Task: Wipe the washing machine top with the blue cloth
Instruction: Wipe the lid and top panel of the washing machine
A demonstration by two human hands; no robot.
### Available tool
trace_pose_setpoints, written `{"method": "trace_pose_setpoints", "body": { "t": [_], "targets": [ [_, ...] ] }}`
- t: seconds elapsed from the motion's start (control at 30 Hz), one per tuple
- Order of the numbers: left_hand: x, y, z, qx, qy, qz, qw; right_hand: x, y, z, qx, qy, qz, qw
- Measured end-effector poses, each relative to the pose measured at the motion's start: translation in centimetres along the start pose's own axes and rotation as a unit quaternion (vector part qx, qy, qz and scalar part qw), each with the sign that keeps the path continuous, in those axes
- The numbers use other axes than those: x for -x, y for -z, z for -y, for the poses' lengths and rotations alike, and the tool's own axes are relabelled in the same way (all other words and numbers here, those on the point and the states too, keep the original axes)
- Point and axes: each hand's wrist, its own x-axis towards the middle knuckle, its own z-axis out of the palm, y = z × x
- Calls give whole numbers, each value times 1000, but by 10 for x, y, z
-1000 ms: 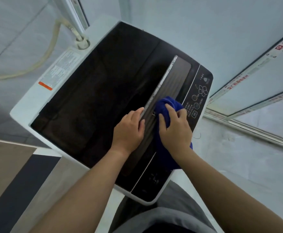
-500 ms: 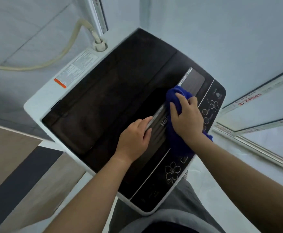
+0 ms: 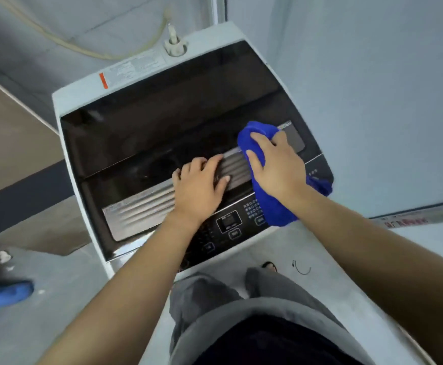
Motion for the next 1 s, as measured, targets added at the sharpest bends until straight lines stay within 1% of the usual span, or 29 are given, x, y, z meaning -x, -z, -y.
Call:
{"method": "trace_pose_setpoints", "body": {
  "t": [0.07, 0.13, 0.2, 0.33, 0.5, 0.67, 0.73, 0.87, 1.0],
  "targets": [
    [11, -12, -14, 13, 33, -40, 999, 24, 2, -17, -4, -5, 6, 1000],
    [18, -19, -15, 8, 36, -78, 996, 45, 2, -25, -21, -34, 8, 999],
    [16, -19, -12, 1, 33, -94, 995, 52, -1, -26, -27, -51, -1, 998],
    [16, -21, -8, -26, 24, -86, 996, 35, -2, -22, -11, -48, -17, 999],
    [18, -23, -8, -35, 28, -93, 995, -7, 6, -6, 6, -27, -3, 1000],
    [19, -23, -8, -37, 24, -98, 994, 18, 5, -7, 32, 6, 34, 999],
    [17, -22, -8, -39, 22, -94, 995, 20, 3, -7, 31, 12, 34, 999],
    [18, -20, -9, -20, 35, -77, 996, -9, 3, -4, 34, 32, 25, 999],
    [17, -14, -9, -15, 47, -72, 996, -45, 6, 1, 7, 51, 18, 998]
  ]
}}
